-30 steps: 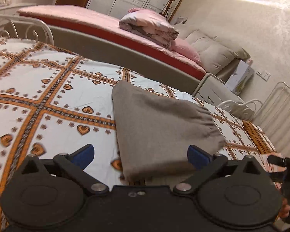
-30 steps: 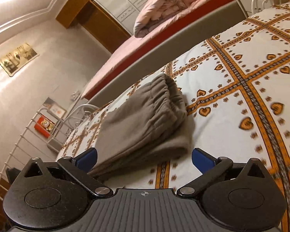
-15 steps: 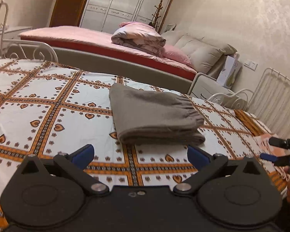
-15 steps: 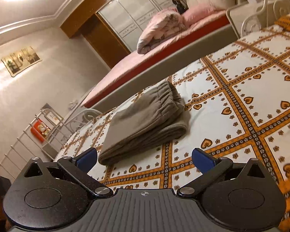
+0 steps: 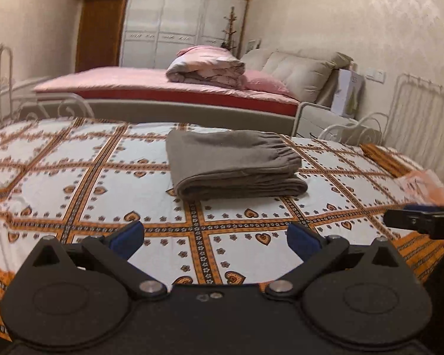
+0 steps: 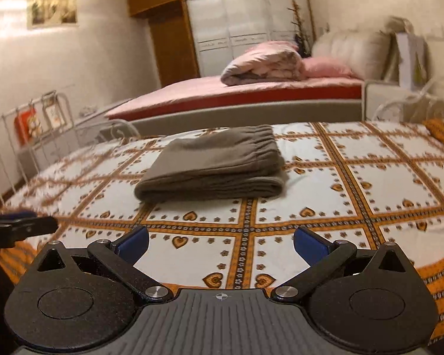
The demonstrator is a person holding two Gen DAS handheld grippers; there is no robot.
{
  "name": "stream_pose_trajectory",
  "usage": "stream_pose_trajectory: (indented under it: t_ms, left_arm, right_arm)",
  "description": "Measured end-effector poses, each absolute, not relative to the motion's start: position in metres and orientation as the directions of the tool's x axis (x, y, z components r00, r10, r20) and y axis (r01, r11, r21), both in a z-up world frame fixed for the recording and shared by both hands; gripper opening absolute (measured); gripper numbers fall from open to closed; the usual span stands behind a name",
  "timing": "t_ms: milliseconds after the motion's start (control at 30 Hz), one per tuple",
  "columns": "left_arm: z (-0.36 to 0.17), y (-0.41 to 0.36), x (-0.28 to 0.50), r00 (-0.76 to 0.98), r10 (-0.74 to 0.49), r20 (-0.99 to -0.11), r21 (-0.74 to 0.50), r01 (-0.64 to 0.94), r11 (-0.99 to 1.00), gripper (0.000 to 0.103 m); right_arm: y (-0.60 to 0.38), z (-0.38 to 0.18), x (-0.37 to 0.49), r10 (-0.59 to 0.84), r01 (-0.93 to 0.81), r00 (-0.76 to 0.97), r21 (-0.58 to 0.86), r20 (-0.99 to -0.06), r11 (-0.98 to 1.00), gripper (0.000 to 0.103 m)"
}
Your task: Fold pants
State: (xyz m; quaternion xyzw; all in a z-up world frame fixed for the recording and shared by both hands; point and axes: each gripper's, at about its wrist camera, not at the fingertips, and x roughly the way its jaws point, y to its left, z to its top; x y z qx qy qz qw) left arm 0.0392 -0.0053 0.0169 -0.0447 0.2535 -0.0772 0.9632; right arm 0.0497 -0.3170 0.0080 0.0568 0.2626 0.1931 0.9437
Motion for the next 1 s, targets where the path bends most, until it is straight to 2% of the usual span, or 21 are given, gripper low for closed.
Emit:
stream_pose_trajectory:
  t_ms: [267, 1000]
  left_arm:
    - [0.015, -0.021, 0.042, 0.866, -0.187, -0.464, -0.100, 0.159, 0.982, 0.097]
    - [0.017, -0.020, 0.041, 0.871, -0.199, -0.449, -0.103, 0.170, 0.980, 0.097]
  right_arm:
    - [-0.292, 0.005, 0.053, 0.396, -0.375, 0.792, 0.142, -0.466, 0.916, 0.103]
    - [-0.296, 0.005, 0.055, 0.373, -0.351, 0.804, 0.137, -0.464, 0.926, 0.103]
